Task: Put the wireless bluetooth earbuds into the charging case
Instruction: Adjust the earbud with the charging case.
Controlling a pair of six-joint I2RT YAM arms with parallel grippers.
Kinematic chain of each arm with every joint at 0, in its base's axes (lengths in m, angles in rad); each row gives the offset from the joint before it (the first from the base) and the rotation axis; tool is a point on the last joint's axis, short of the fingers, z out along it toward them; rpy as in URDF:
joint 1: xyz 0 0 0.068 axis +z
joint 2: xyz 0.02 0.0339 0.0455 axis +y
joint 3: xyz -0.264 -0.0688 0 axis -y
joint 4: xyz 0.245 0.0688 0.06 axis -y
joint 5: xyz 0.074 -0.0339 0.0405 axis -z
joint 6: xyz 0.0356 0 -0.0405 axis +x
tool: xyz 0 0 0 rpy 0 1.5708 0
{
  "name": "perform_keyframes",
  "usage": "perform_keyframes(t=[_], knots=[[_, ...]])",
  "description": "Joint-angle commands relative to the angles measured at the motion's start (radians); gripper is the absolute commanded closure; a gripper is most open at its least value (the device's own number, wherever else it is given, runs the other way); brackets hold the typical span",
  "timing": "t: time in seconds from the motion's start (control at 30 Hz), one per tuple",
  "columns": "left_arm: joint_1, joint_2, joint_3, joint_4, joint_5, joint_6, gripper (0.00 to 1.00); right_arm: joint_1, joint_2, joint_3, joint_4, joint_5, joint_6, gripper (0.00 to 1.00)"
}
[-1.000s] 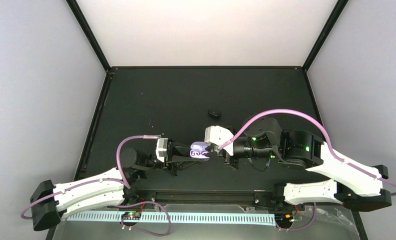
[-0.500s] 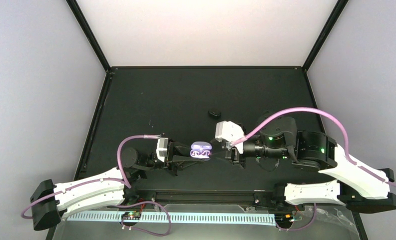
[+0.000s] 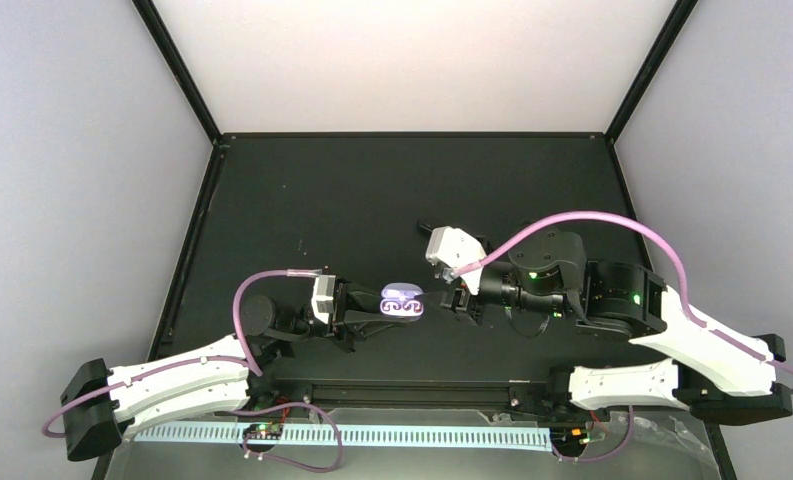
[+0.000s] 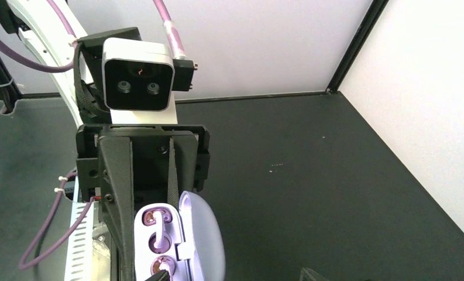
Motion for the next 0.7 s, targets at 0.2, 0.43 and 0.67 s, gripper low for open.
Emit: perform_keyframes(t=[0.2,0.43,0.67], knots=[[-0.004,-0.004,0.043,0.042,0.021,-0.008,0.98,0.008,0.022,-0.007,-0.004,0.048,0.011,0.43],[-0.004,-0.010,0.048,0.040,0.019,-0.008,0.99,0.008,0.041,-0.006,-0.032,0.019,0.008,0.43],[-0.004,-0.014,0.050,0.038,0.015,-0.008,0.98,0.007,0.047,-0.012,-0.048,-0.001,0.006,0.43]])
